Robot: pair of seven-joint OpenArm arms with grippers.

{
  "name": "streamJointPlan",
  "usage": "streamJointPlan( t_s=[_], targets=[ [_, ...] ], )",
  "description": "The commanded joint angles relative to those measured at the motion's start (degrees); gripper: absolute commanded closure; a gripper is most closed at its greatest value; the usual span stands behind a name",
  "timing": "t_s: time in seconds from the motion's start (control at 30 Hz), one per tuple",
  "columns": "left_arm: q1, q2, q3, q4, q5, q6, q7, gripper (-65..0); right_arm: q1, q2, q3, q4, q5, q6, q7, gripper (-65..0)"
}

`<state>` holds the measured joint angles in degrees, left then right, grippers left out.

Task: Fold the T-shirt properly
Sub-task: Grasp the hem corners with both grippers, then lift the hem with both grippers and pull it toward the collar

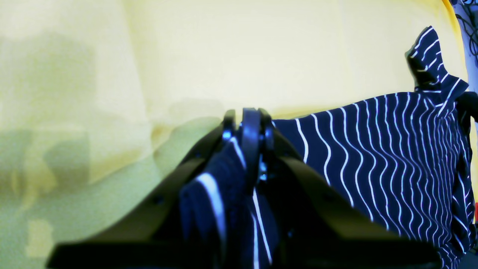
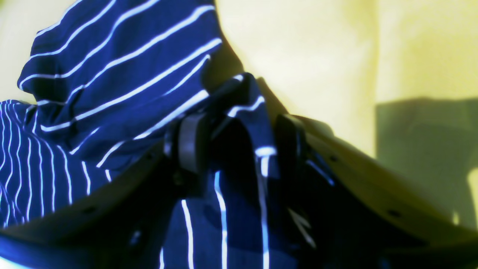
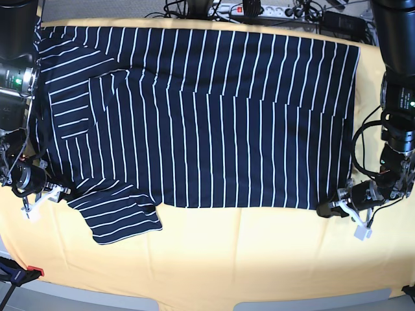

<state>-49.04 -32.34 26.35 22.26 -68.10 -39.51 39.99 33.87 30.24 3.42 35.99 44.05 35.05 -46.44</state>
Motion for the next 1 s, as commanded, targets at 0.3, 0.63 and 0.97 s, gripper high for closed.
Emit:
streamJointPlan(
  t_s=[0.3, 0.63, 0.97],
  targets=[
    [-2.1, -0.7, -0.2, 0.6, -0.7, -0.5, -2.7, 0.0, 1.7, 1.9, 0.2, 0.7, -4.0, 0.1, 6.0, 0.0],
    [-2.1, 0.3, -0.2, 0.6, 12.8, -0.5, -18.3, 0.0, 2.2, 1.5, 0.2, 0.7, -14.4, -4.0, 16.5, 0.0],
    [-2.4, 3.1, -0.2, 0.6, 18.6, -0.5, -25.4, 0.0, 8.0, 1.5, 0.2, 0.7, -16.6, -4.5, 17.2, 0.0]
  ],
)
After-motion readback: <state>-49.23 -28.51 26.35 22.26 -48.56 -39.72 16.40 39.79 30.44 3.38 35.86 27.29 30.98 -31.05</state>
